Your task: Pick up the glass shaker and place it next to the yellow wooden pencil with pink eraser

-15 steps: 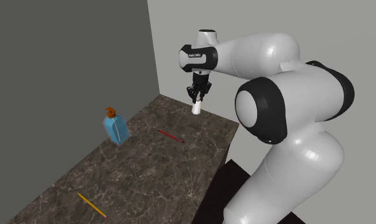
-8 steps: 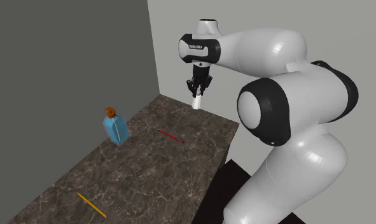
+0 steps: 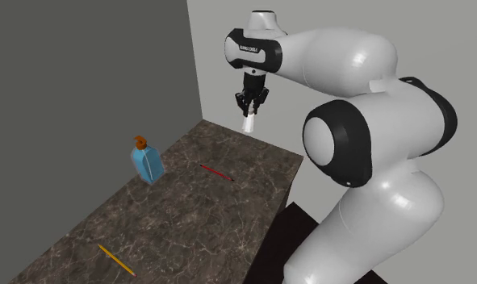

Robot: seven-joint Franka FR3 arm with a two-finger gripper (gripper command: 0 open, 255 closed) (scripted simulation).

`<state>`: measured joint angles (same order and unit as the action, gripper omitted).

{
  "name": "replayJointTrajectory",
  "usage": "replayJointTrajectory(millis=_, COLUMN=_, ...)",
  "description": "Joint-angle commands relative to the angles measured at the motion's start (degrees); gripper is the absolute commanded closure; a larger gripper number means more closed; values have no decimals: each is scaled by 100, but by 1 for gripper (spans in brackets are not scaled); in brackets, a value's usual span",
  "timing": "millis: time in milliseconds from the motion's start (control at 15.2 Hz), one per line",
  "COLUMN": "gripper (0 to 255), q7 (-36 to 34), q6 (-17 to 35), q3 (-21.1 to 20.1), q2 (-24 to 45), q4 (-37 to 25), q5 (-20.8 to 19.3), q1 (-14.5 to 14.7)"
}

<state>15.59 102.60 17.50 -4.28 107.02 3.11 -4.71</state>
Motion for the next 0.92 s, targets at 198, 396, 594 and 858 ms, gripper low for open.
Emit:
replayJointTrajectory(millis=198, gripper=255, q7=-646, q6=206, q3=-358, q2=-309, q4=466, q5=-45, q1=279)
replayJointTrajectory(millis=396, gripper=255, q7=-1061, q6=339, q3=-601, q2=-440, q4=703, q5=-41, q1=456)
replayJointTrajectory(millis=594, gripper=255, q7=-1471, q6=466, q3=-845, q2=-517, q4=881, q5=-19, q1=635)
replayJointTrajectory(millis=858, gripper=255, q7=-2011, q6=627, q3=-1173, q2=-535, q4=1026, q5=28, q1=873)
